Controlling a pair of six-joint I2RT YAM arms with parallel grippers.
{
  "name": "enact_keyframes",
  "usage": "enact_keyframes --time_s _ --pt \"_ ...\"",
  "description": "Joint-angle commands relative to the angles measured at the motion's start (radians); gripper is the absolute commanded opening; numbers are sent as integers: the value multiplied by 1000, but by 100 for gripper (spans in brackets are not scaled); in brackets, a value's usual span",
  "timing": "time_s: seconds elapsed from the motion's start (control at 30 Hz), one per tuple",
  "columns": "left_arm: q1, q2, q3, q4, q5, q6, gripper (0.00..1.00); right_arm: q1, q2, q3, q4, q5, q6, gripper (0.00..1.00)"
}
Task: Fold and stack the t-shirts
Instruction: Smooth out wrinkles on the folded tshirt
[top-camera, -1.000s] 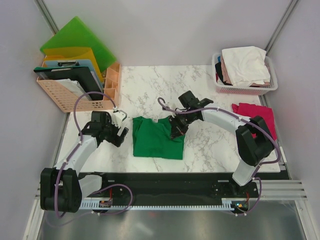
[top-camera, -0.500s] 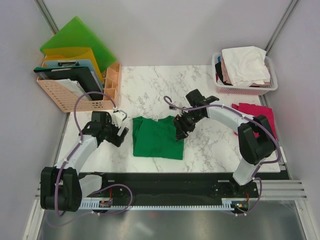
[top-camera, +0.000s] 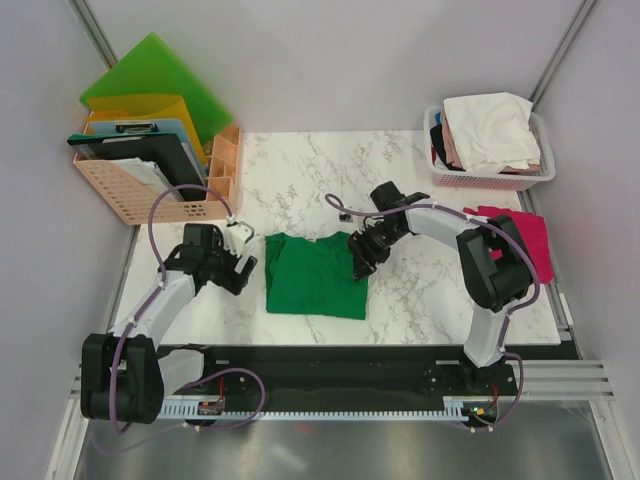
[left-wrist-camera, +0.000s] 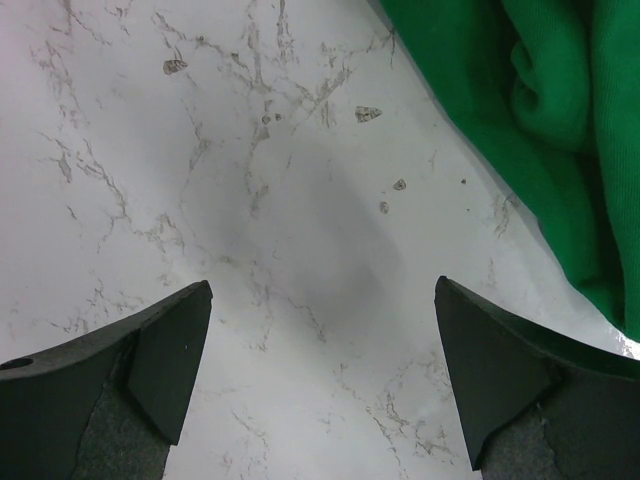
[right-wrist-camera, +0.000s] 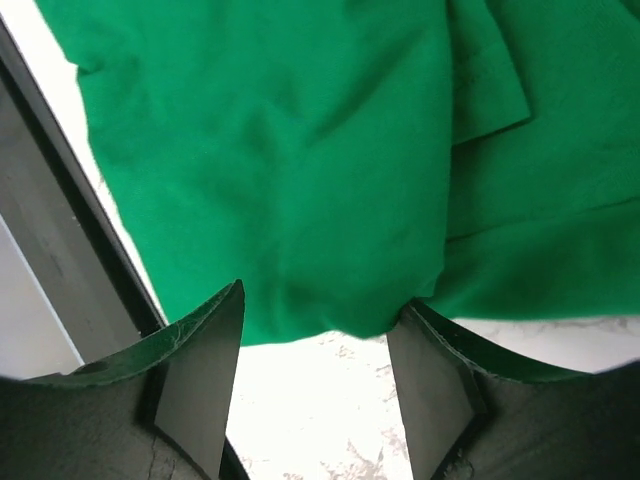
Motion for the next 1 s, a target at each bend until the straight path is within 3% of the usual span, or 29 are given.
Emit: enact_keyframes --time_s 0.0,0.03,0.13,0.17,0.47,0.97 --pt "-4 -18 -8 33 -16 27 100 0 50 44 56 -8 -10 65" --pt "-4 -24 -10 33 -17 27 100 0 58 41 70 0 -13 64" --pt "-4 -26 -16 34 -16 27 100 0 84 41 93 20 -12 20" --pt "-4 -24 -17 33 -14 27 100 -2 86 44 96 26 -6 0" --pt "-4 2 -14 38 -11 29 100 1 -14 99 87 51 5 0" --pt "-4 14 -4 41 -11 24 100 49 55 325 1 48 14 0"
